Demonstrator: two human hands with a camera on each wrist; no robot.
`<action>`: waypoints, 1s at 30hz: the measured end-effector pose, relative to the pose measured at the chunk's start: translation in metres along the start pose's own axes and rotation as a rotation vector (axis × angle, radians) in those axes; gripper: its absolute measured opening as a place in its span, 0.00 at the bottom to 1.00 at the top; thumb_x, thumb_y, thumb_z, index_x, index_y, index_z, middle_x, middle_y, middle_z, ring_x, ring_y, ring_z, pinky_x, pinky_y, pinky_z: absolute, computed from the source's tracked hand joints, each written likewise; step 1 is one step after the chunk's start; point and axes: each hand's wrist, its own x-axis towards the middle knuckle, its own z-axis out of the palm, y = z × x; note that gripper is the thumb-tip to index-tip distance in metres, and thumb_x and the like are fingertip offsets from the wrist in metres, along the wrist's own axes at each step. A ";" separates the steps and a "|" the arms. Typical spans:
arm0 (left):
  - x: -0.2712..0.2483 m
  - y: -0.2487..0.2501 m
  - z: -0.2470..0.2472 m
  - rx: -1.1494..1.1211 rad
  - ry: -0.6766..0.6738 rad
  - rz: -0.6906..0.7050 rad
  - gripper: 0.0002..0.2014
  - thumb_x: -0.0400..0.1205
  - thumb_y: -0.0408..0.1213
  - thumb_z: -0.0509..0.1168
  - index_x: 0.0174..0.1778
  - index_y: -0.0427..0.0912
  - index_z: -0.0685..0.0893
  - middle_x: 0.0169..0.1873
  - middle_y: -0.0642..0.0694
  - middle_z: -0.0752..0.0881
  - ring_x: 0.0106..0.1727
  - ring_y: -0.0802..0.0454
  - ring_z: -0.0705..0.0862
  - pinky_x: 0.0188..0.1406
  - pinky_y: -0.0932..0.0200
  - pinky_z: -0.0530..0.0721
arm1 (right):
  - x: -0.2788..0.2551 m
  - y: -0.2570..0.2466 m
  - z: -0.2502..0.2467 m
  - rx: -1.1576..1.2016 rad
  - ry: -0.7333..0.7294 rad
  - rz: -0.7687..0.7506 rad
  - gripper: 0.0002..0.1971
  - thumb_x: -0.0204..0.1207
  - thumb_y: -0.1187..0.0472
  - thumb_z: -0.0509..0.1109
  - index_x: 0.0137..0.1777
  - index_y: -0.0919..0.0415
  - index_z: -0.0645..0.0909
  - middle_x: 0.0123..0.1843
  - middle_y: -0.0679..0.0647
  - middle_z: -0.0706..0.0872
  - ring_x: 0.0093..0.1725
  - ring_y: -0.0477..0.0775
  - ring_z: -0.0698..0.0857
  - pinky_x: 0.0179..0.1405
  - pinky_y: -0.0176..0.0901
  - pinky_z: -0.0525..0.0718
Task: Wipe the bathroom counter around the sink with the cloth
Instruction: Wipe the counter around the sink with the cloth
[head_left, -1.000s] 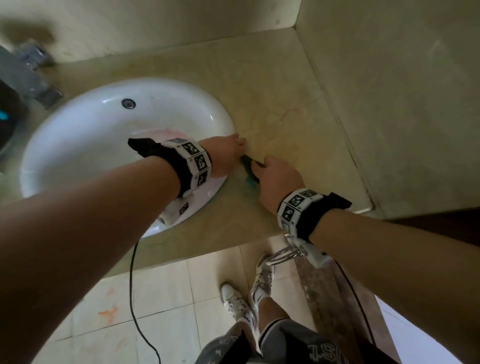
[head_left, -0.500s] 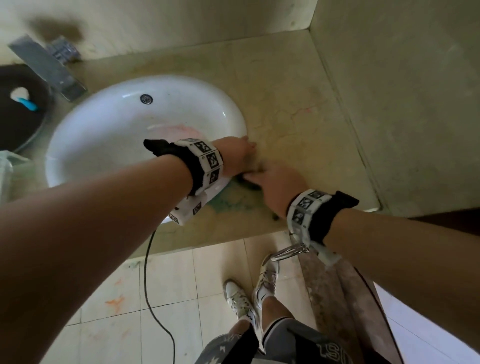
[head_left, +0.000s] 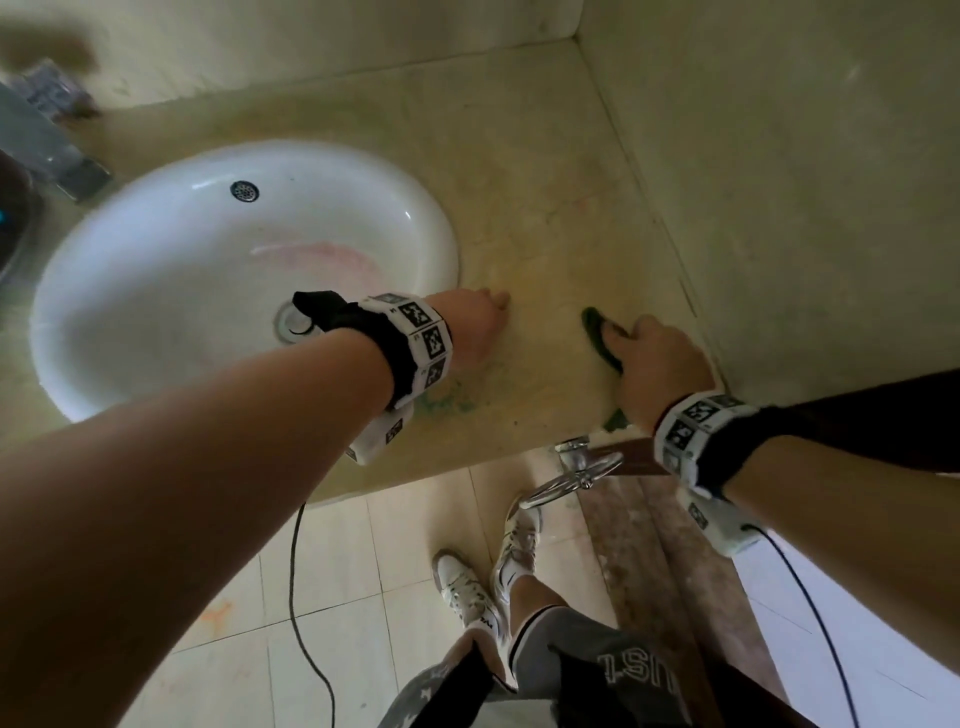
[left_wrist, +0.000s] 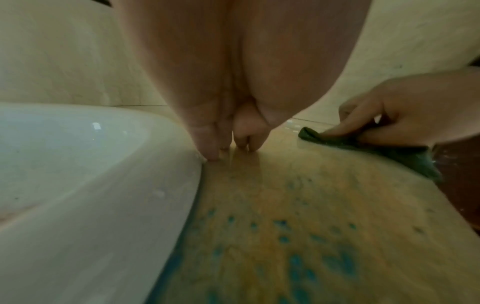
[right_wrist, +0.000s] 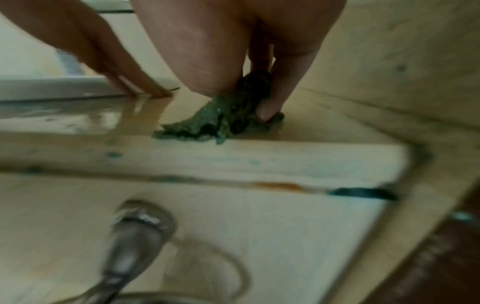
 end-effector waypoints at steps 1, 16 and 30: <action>0.000 -0.001 -0.002 -0.011 -0.013 -0.019 0.27 0.84 0.32 0.54 0.80 0.35 0.58 0.77 0.35 0.65 0.74 0.36 0.72 0.70 0.40 0.75 | -0.008 -0.013 0.003 -0.003 -0.001 -0.057 0.20 0.82 0.47 0.52 0.65 0.56 0.75 0.47 0.57 0.77 0.40 0.57 0.74 0.36 0.43 0.70; -0.002 0.000 0.004 0.004 0.043 -0.002 0.28 0.86 0.33 0.52 0.83 0.37 0.52 0.80 0.36 0.63 0.78 0.38 0.67 0.76 0.44 0.68 | -0.009 0.001 -0.020 0.028 0.052 -0.059 0.18 0.82 0.50 0.57 0.67 0.54 0.77 0.45 0.55 0.75 0.39 0.56 0.75 0.38 0.43 0.75; -0.040 0.008 0.000 -0.225 0.209 -0.106 0.29 0.85 0.40 0.59 0.81 0.40 0.60 0.80 0.40 0.63 0.79 0.43 0.65 0.78 0.53 0.64 | -0.046 -0.094 -0.002 0.261 -0.062 -0.255 0.24 0.82 0.48 0.59 0.76 0.51 0.68 0.59 0.55 0.85 0.57 0.60 0.83 0.55 0.50 0.82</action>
